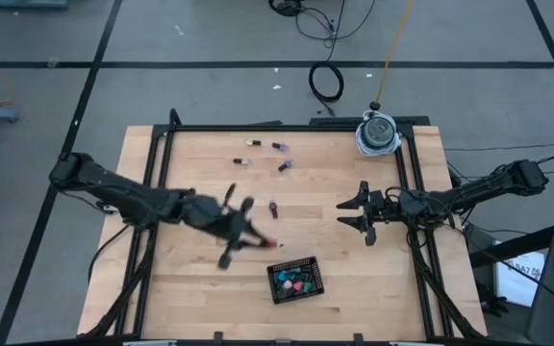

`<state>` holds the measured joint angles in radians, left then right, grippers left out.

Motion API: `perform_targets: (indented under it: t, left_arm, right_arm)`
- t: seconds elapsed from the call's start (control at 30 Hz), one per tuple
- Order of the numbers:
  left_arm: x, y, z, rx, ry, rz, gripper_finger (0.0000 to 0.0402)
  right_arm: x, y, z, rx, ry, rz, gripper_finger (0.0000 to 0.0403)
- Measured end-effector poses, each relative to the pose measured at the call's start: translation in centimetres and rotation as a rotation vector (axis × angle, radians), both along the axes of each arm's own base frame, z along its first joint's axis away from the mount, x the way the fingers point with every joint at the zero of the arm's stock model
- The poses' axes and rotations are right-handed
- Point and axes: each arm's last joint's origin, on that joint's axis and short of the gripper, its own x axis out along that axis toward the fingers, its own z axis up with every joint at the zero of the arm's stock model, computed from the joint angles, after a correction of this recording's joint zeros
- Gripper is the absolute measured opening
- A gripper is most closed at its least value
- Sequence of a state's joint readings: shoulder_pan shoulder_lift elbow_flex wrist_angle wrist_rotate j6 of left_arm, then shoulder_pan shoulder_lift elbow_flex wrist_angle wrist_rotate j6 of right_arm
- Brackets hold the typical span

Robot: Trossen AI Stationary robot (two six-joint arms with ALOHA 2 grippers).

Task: Pick & Place Nail Polish
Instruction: Put the red nail polish bottle into the black bin

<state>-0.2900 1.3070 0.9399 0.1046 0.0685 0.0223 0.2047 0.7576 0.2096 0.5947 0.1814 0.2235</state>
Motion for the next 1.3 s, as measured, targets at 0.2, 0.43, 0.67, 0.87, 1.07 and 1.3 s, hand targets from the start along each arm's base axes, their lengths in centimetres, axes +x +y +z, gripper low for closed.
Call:
perform_targets:
  t: [0.2,0.43,0.67,0.87,1.07,1.3]
  left_arm:
    - [-1.4,-4.1,1.6,-0.290,-0.023,-0.237,0.0036]
    - [-3.5,-8.1,2.7,-0.258,-0.173,-0.399,0.0036]
    - [-5.7,-11.0,3.0,-0.188,-0.256,-0.406,0.0036]
    - [-7.2,-12.6,3.0,-0.193,-0.250,-0.361,0.0036]
    - [-7.4,-13.4,2.3,-0.156,-0.230,-0.367,0.0036]
    - [-5.5,-13.2,-0.3,-0.062,-0.111,-0.347,0.0036]
  right_arm:
    - [0.0,0.0,0.0,0.000,-0.001,0.000,0.0169]
    - [0.0,0.0,0.0,0.000,0.000,0.000,0.0169]
    - [0.0,0.0,0.0,0.000,0.001,0.000,0.0169]
    - [0.0,0.0,0.0,0.000,0.001,0.000,0.0169]
    - [0.0,0.0,0.0,0.000,0.001,0.000,0.0169]
    - [0.0,0.0,0.0,0.000,0.001,0.000,0.0169]
